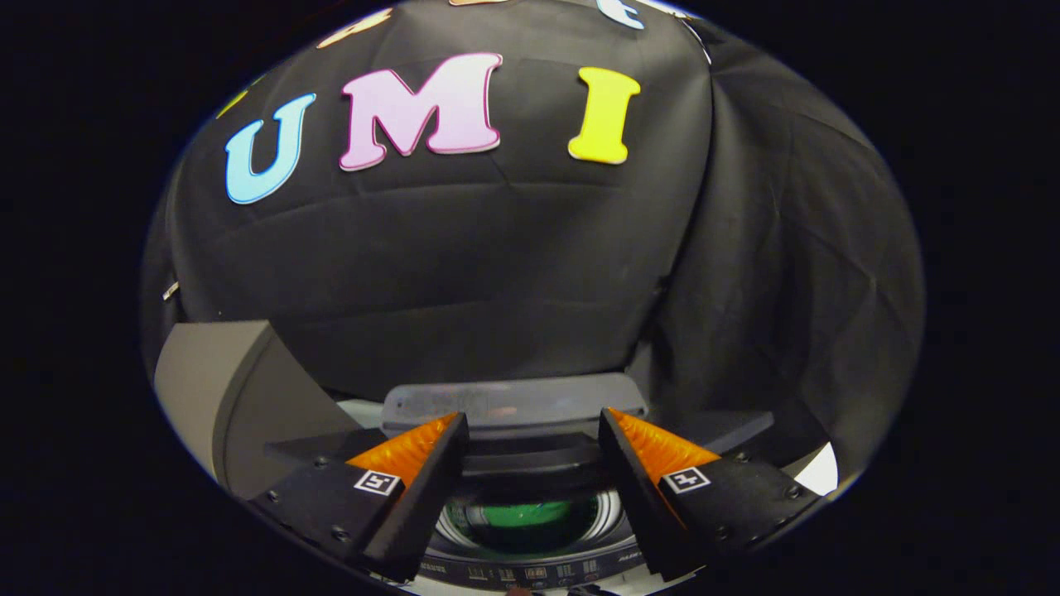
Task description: Put the clothes into the washing machine and then close the washing machine lid.
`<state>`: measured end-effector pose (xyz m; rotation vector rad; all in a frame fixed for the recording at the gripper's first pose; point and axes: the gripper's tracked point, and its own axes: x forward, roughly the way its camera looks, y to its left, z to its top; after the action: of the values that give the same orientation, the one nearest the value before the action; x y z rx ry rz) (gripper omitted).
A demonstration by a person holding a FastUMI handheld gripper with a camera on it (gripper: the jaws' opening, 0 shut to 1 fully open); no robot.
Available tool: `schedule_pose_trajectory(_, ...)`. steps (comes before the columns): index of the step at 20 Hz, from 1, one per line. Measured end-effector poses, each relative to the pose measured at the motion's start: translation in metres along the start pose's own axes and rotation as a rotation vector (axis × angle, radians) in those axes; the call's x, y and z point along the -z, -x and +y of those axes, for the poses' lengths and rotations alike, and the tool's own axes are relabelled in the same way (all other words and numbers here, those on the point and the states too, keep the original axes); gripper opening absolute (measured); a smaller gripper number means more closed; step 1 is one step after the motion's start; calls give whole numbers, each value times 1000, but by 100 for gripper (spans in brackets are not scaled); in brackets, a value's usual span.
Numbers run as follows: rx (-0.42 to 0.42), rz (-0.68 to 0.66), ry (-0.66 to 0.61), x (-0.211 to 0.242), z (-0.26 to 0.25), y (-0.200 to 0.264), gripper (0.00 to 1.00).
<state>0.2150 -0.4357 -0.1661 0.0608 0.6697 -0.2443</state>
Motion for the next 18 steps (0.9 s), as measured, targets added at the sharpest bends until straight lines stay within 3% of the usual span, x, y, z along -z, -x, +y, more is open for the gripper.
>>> schedule_pose_trajectory(5, -3, 139, -56, 79, -7, -22, 98)
schedule_pose_trajectory(11, 22, 279, -19, 146, -23, -35, 100)
schedule_pose_trajectory(18, 18, 341, -18, 168, -19, -39, 100)
